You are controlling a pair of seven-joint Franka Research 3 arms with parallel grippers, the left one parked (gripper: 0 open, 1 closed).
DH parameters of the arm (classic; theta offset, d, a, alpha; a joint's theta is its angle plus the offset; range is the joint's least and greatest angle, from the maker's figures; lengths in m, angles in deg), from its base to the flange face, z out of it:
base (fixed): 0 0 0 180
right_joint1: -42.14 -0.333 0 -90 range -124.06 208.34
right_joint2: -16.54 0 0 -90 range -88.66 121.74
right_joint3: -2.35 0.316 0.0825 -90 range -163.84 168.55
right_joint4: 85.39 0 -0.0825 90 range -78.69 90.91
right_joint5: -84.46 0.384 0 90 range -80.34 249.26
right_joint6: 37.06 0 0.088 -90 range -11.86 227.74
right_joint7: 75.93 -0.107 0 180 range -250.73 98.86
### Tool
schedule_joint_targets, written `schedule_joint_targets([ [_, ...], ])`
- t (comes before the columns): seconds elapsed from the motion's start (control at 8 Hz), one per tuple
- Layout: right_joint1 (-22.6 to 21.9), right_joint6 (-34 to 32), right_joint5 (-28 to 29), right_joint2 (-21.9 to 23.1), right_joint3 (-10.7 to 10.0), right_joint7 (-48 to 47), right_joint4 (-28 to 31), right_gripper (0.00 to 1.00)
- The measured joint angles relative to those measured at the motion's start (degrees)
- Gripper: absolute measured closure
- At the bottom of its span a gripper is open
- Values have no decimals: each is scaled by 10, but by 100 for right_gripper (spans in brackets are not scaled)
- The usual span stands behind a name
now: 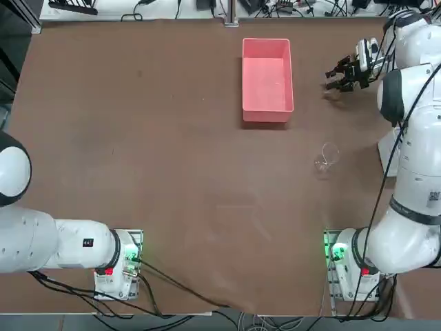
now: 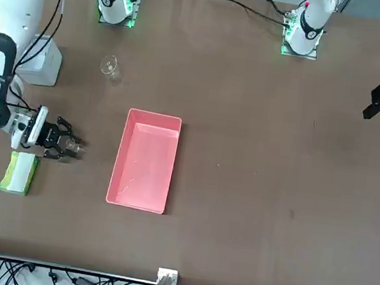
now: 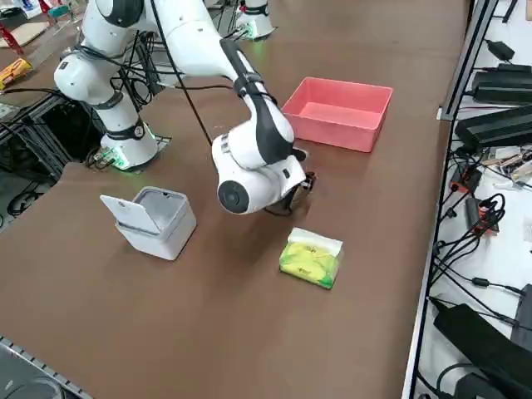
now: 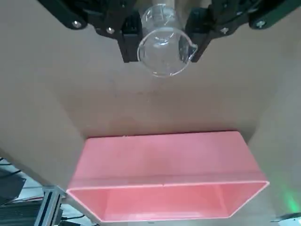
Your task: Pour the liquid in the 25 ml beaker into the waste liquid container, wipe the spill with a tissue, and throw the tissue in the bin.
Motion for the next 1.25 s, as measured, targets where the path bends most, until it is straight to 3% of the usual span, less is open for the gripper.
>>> schedule_joint_targets([
  [0.38,17,0,3,-13,19,8,0,51],
  [1.0,19,0,8,-27,21,9,0,51],
  [1.25,19,0,15,-34,22,9,-1,44],
])
